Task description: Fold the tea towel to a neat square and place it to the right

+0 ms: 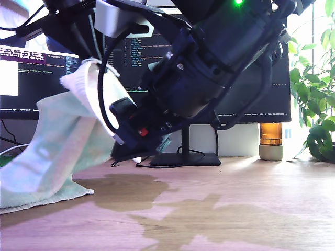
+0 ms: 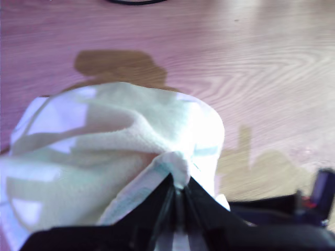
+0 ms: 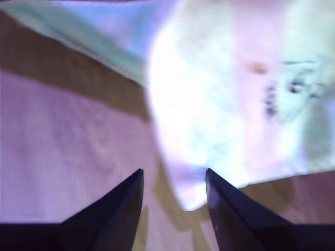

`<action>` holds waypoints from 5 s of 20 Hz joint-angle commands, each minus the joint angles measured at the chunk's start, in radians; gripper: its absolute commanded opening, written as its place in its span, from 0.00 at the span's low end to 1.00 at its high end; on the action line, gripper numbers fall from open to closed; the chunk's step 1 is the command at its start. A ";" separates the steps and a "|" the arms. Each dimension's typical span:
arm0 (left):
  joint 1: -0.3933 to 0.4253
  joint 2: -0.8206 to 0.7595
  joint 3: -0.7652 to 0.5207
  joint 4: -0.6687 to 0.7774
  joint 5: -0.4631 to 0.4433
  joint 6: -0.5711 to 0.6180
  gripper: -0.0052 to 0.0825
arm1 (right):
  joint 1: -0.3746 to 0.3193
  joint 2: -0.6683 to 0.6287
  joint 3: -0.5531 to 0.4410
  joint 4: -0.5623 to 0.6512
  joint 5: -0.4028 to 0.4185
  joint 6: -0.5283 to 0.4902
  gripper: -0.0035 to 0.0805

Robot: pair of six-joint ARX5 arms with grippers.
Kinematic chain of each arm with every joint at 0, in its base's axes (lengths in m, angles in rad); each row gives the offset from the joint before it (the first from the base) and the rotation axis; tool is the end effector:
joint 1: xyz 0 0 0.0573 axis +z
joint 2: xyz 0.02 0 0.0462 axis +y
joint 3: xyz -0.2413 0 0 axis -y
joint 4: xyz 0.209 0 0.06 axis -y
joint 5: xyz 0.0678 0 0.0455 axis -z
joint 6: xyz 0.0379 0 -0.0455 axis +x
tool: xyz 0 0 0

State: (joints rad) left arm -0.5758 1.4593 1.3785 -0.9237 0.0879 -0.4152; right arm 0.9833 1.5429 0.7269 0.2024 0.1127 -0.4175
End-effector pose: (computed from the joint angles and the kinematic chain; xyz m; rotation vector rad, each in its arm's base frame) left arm 0.2187 -0.1460 0.2972 -0.1208 1.0928 -0.3879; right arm 0.1623 0.2360 0.1729 -0.7110 0.3605 0.9536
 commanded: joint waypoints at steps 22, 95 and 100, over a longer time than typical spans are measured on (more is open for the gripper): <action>0.026 -0.002 -0.002 0.043 0.077 -0.058 0.04 | 0.117 0.027 -0.016 0.135 0.422 0.216 0.49; -0.224 -0.663 -0.761 0.363 -0.294 0.111 0.43 | -0.027 0.036 0.518 -0.513 0.050 -0.159 0.03; -0.438 -0.660 -0.930 0.648 -0.599 0.093 0.51 | -0.028 0.036 0.551 -0.542 0.042 -0.157 0.03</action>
State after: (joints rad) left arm -0.9920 0.8017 0.4644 -0.3313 -0.4801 -0.3164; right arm 0.9504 1.5856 1.2682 -0.3416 0.1619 -0.5800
